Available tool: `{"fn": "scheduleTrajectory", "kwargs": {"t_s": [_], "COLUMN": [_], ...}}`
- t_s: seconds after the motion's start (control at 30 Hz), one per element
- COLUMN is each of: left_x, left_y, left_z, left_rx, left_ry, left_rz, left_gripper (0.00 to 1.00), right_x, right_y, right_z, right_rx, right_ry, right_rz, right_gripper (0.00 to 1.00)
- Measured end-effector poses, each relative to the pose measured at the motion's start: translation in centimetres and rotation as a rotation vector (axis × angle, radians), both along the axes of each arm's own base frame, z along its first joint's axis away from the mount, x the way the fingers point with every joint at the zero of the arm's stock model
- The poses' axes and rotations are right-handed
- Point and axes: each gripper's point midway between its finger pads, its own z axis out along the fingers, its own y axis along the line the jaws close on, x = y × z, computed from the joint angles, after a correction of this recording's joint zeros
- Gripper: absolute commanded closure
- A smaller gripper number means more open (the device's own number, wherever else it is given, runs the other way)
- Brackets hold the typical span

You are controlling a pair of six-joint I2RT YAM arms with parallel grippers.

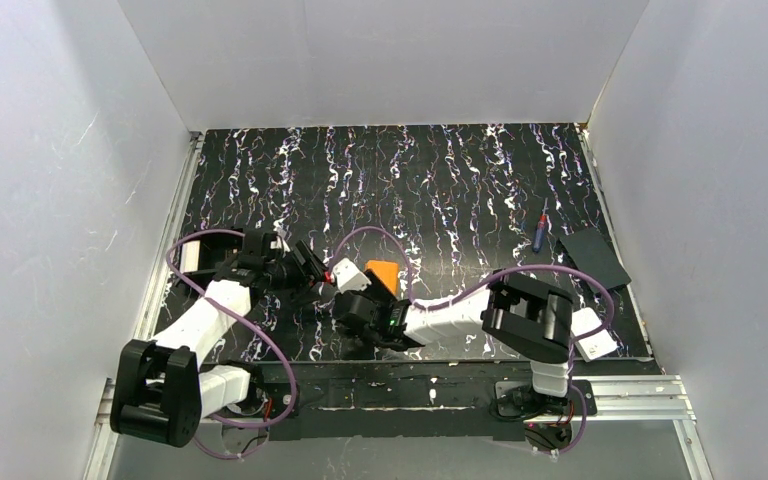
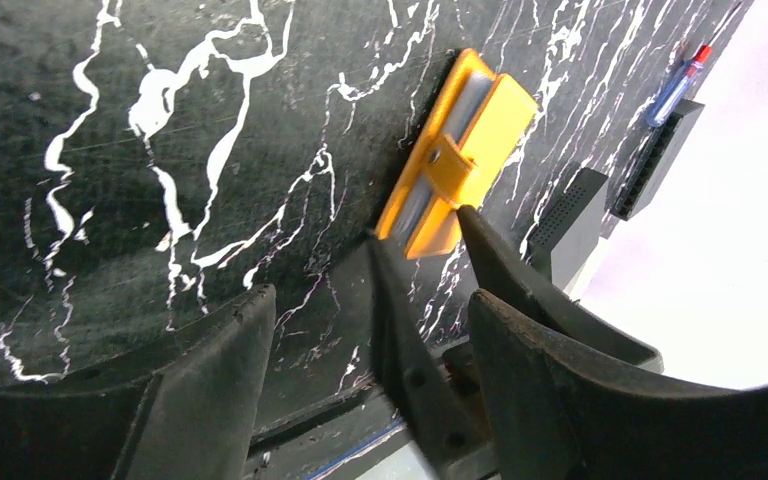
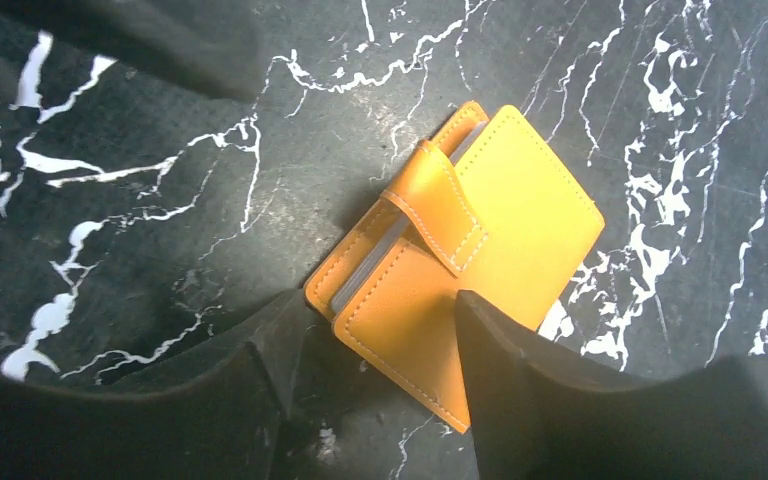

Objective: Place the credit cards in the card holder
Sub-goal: Turn over the card holder at the center of the board.

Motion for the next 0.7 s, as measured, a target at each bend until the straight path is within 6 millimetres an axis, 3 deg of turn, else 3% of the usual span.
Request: {"fn": "scheduleTrajectory", "kwargs": {"t_s": [0.13, 0.3, 0.47, 0.6, 0.7], "left_x": [-0.4, -0.5, -0.7, -0.3, 0.1], "left_y": [0.9, 1.4, 1.3, 0.1, -0.8], "left_z": [-0.1, -0.1, -0.1, 0.5, 0.1], "left_rx": [0.022, 0.038, 0.033, -0.04, -0.097], "left_ry": [0.002, 0.005, 0.01, 0.006, 0.025], "left_rz": [0.012, 0.025, 0.019, -0.008, -0.025], "left_gripper": [0.3, 0.3, 0.34, 0.47, 0.49], "right_x": [0.0, -0.3, -0.2, 0.2, 0.1], "right_y": [-0.9, -1.7, -2.4, -2.2, -2.2], "right_z": [0.1, 1.0, 2.9, 5.0, 6.0], "right_rx": [0.031, 0.131, 0.263, 0.393, 0.499], "right_ry": [0.008, 0.075, 0.181, 0.266, 0.339], "right_rz": [0.005, 0.042, 0.091, 0.142, 0.179], "right_gripper": [0.86, 0.98, 0.99, 0.99, 0.99]}}
